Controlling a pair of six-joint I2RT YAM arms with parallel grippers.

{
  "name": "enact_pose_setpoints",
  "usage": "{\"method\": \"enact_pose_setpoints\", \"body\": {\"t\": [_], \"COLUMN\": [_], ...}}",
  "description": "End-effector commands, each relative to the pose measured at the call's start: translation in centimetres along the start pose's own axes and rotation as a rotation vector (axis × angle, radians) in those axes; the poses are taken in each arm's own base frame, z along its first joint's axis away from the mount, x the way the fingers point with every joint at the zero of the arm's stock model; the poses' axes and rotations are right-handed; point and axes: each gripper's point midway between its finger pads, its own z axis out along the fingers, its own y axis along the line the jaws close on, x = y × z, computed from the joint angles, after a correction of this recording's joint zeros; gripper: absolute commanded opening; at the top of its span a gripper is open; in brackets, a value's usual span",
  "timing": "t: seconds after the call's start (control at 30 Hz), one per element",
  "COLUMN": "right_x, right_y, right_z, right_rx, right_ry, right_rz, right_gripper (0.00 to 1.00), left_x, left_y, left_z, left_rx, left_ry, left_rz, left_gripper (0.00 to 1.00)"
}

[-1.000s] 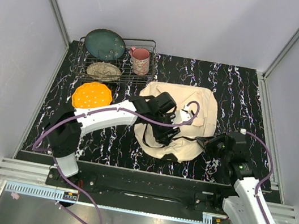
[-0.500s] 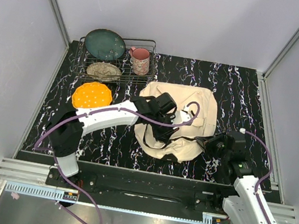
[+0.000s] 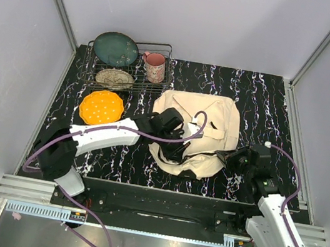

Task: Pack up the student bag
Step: Zip the student bag at the center of the board.

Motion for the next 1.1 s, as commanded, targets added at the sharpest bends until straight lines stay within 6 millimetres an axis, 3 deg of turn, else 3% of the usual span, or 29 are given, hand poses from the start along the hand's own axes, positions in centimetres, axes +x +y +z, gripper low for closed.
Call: {"method": "enact_pose_setpoints", "body": {"t": [0.0, 0.23, 0.27, 0.33, 0.4, 0.43, 0.47, 0.63, 0.73, 0.87, 1.07], "right_x": [-4.7, -4.5, -4.3, -3.6, -2.3, -1.9, -1.4, 3.0, 4.7, 5.2, 4.8], "right_y": [2.1, 1.7, 1.6, 2.6, 3.5, 3.7, 4.4, 3.5, 3.8, 3.9, 3.9], "right_z": [-0.5, -0.4, -0.4, -0.7, -1.4, -1.7, -2.3, -4.6, -5.8, -6.4, -5.2], "right_rx": [-0.048, -0.043, -0.045, -0.089, -0.128, -0.125, -0.139, -0.087, -0.124, -0.122, -0.116], "right_ry": [-0.227, -0.206, -0.198, -0.163, -0.091, -0.065, -0.033, 0.205, 0.299, 0.320, 0.307], "right_rz": [0.003, 0.007, 0.001, -0.052, -0.093, -0.096, -0.098, -0.013, 0.077, 0.159, 0.236], "right_gripper": [0.00, 0.00, 0.04, 0.30, 0.65, 0.69, 0.71, 0.75, 0.76, 0.76, 0.75], "left_x": [2.7, 3.8, 3.8, 3.4, 2.2, 1.2, 0.6, -3.7, -4.6, -5.0, -5.5], "left_y": [-1.3, -0.3, -0.3, -0.2, -0.3, -0.4, -0.5, -1.1, -1.5, -2.5, -4.3], "left_z": [-2.0, -3.5, -3.6, -3.8, -3.7, -3.8, -3.8, -4.0, -3.8, -3.1, -2.2], "left_rx": [0.013, -0.040, -0.046, -0.053, -0.050, -0.050, -0.047, -0.013, 0.006, 0.027, 0.049], "left_ry": [0.048, 0.049, 0.048, 0.030, -0.012, -0.041, -0.060, -0.171, -0.176, -0.166, -0.153], "left_rz": [-0.089, -0.125, -0.135, -0.140, -0.155, -0.158, -0.179, -0.178, -0.166, -0.128, -0.107], "left_gripper": [0.00, 0.00, 0.00, 0.00, 0.00, 0.00, 0.00, 0.00, 0.00, 0.00, 0.00]}}
